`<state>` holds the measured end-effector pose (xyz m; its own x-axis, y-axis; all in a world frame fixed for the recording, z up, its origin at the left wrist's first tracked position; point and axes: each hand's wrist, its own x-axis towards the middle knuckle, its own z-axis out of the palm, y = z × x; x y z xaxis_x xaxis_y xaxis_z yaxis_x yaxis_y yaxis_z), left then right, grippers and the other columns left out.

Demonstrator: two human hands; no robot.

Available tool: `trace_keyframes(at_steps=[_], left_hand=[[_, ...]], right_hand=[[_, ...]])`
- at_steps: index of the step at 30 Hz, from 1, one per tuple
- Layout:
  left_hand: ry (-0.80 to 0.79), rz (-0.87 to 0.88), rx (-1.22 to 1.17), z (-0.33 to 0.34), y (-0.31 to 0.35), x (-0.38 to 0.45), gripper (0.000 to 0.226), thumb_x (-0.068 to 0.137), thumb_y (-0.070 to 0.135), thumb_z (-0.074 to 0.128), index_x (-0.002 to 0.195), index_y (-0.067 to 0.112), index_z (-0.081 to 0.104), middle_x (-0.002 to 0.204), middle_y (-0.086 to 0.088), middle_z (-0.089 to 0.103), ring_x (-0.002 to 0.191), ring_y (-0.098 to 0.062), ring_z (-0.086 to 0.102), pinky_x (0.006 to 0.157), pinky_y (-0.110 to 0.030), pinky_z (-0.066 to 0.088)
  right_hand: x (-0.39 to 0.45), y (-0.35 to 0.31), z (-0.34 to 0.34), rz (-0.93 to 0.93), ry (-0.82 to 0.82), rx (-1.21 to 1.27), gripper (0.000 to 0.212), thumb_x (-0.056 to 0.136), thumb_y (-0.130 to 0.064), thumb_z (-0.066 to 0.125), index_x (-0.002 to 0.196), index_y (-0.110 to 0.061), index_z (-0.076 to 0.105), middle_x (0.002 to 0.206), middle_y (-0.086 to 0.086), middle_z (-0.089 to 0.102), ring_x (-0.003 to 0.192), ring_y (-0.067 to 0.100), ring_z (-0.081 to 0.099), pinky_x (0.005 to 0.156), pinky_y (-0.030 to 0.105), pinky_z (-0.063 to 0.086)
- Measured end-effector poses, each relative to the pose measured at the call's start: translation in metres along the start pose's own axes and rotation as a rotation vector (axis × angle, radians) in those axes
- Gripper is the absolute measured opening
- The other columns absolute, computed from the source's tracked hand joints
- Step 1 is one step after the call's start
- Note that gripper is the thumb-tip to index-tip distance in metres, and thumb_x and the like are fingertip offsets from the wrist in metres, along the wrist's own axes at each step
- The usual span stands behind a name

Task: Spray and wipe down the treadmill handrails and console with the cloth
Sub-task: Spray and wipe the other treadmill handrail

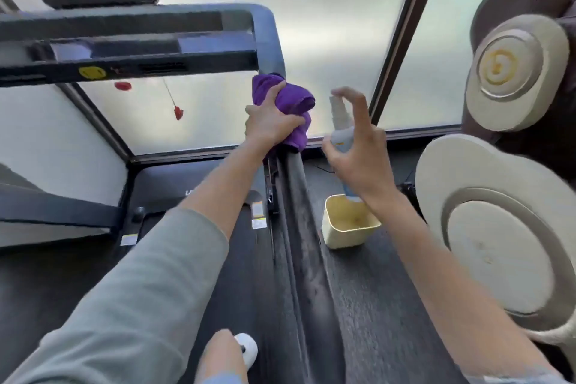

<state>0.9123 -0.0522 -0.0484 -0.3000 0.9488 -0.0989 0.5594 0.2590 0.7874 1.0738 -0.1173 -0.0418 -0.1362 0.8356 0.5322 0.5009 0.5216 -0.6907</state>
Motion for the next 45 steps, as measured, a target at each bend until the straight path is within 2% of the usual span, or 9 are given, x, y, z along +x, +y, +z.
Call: trace_keyframes(at_steps=[5,7,12,14,22,29,33,38,45], left_hand=[[0.01,0.017,-0.165,0.004,-0.016,-0.047,0.081,0.071,0.039,0.076,0.143,0.037,0.039,0.135,-0.006,0.05,0.118,-0.025,0.053,0.105,-0.037,0.043],[-0.001,0.008,-0.193,0.007,-0.018,-0.08,0.083,0.07,0.037,0.077,0.143,0.036,0.037,0.134,-0.006,0.051,0.118,-0.026,0.054,0.105,-0.04,0.044],[0.009,-0.04,-0.072,0.01,-0.012,-0.146,0.082,0.079,0.025,0.072,0.146,0.044,0.029,0.136,-0.008,0.047,0.115,-0.027,0.053,0.103,-0.039,0.044],[0.022,-0.058,-0.014,0.014,-0.007,-0.173,0.082,0.078,0.026,0.072,0.145,0.047,0.029,0.135,-0.009,0.046,0.113,-0.028,0.053,0.102,-0.039,0.045],[0.11,-0.086,0.049,0.026,-0.02,-0.267,0.087,0.063,0.039,0.069,0.138,0.059,0.031,0.131,-0.004,0.052,0.114,-0.025,0.053,0.102,-0.039,0.043],[0.184,-0.117,0.116,0.026,-0.005,-0.208,0.085,0.072,0.031,0.072,0.143,0.051,0.029,0.132,-0.006,0.052,0.11,-0.027,0.054,0.094,-0.034,0.046],[0.206,-0.143,-0.051,0.022,-0.004,-0.164,0.084,0.069,0.025,0.074,0.14,0.05,0.036,0.124,-0.003,0.056,0.107,-0.026,0.057,0.097,-0.039,0.049],[0.16,-0.145,-0.207,0.017,-0.004,-0.108,0.086,0.063,0.021,0.074,0.138,0.049,0.039,0.123,-0.002,0.057,0.105,-0.024,0.058,0.095,-0.04,0.051],[0.185,-0.14,0.066,0.014,0.016,-0.023,0.092,0.072,0.026,0.072,0.148,0.045,0.024,0.13,-0.007,0.053,0.111,-0.028,0.053,0.088,-0.031,0.042]], right_hand=[[-0.033,0.017,-0.02,-0.15,-0.017,0.124,0.061,0.08,-0.004,0.06,0.127,-0.034,0.037,0.065,-0.021,0.057,0.046,0.017,0.057,0.048,0.035,0.055],[-0.052,0.014,-0.036,-0.15,-0.035,0.177,0.06,0.079,-0.003,0.06,0.129,-0.03,0.038,0.06,-0.014,0.055,0.043,0.018,0.058,0.044,0.038,0.055],[-0.083,0.008,-0.064,-0.193,-0.121,0.165,0.06,0.081,-0.001,0.062,0.134,-0.022,0.041,0.055,-0.011,0.053,0.046,0.011,0.053,0.049,0.023,0.049],[-0.091,0.007,-0.075,-0.175,-0.138,0.198,0.06,0.082,0.0,0.063,0.135,-0.019,0.042,0.054,-0.011,0.051,0.045,0.011,0.053,0.051,0.028,0.053],[-0.114,0.013,-0.08,-0.219,-0.201,0.313,0.065,0.082,0.004,0.065,0.13,-0.031,0.038,0.057,-0.001,0.051,0.047,0.013,0.05,0.042,0.012,0.039],[-0.094,0.021,-0.06,-0.19,-0.236,0.319,0.062,0.082,0.001,0.065,0.131,-0.028,0.041,0.054,0.001,0.048,0.044,0.022,0.051,0.043,0.032,0.052],[-0.071,0.031,-0.042,-0.167,-0.204,0.321,0.061,0.08,0.001,0.063,0.131,-0.026,0.043,0.052,-0.002,0.045,0.044,0.013,0.042,0.044,0.015,0.039],[-0.043,0.039,-0.025,-0.135,-0.169,0.32,0.059,0.081,-0.001,0.063,0.128,-0.03,0.043,0.056,0.005,0.049,0.044,0.017,0.044,0.044,0.013,0.036],[-0.012,0.046,-0.014,-0.062,-0.113,0.271,0.062,0.082,0.001,0.063,0.129,-0.034,0.041,0.054,0.0,0.05,0.043,0.019,0.053,0.046,0.032,0.049]])
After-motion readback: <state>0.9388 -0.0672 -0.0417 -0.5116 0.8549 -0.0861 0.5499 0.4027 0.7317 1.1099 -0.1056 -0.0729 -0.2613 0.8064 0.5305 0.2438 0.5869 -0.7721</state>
